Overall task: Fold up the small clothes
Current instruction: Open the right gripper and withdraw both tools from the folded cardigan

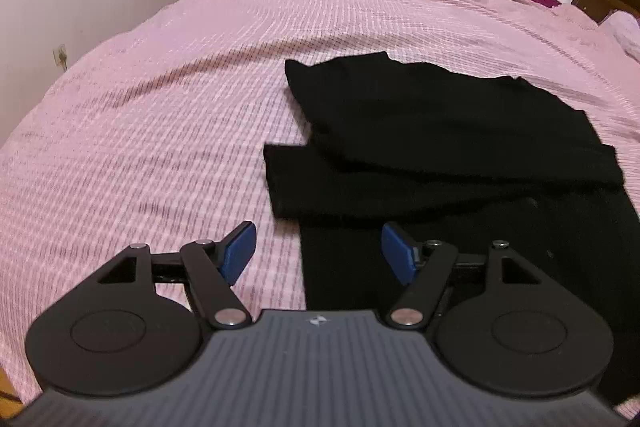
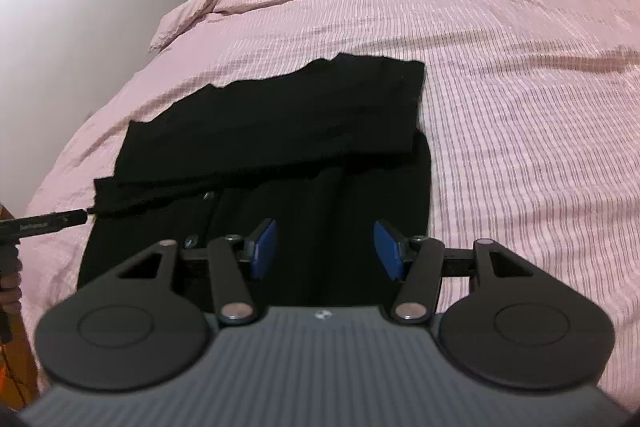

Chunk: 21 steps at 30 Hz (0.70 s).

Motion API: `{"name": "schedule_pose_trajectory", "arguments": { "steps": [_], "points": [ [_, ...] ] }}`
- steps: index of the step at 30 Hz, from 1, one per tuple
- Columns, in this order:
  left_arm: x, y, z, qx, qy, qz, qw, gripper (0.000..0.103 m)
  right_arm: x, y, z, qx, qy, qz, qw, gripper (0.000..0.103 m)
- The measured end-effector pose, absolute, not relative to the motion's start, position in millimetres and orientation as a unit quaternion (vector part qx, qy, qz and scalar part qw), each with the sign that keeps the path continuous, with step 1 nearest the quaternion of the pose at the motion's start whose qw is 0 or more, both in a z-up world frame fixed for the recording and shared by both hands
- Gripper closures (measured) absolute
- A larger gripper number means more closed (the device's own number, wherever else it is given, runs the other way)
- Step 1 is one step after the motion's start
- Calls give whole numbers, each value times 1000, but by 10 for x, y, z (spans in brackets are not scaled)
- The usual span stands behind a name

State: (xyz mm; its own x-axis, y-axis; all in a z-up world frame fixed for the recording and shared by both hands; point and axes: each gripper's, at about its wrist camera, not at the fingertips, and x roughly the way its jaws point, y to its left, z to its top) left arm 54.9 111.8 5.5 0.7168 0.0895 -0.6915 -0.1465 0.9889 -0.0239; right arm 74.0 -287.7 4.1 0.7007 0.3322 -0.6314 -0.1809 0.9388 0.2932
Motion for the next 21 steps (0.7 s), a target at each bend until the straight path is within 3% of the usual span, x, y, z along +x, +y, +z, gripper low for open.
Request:
{"name": "schedule_pose_trajectory", "arguments": {
  "steps": [21],
  "points": [
    [-215, 968, -399, -64, 431, 40, 899, 27, -128, -2804, -390, 83, 402, 104, 906, 48]
  ]
}}
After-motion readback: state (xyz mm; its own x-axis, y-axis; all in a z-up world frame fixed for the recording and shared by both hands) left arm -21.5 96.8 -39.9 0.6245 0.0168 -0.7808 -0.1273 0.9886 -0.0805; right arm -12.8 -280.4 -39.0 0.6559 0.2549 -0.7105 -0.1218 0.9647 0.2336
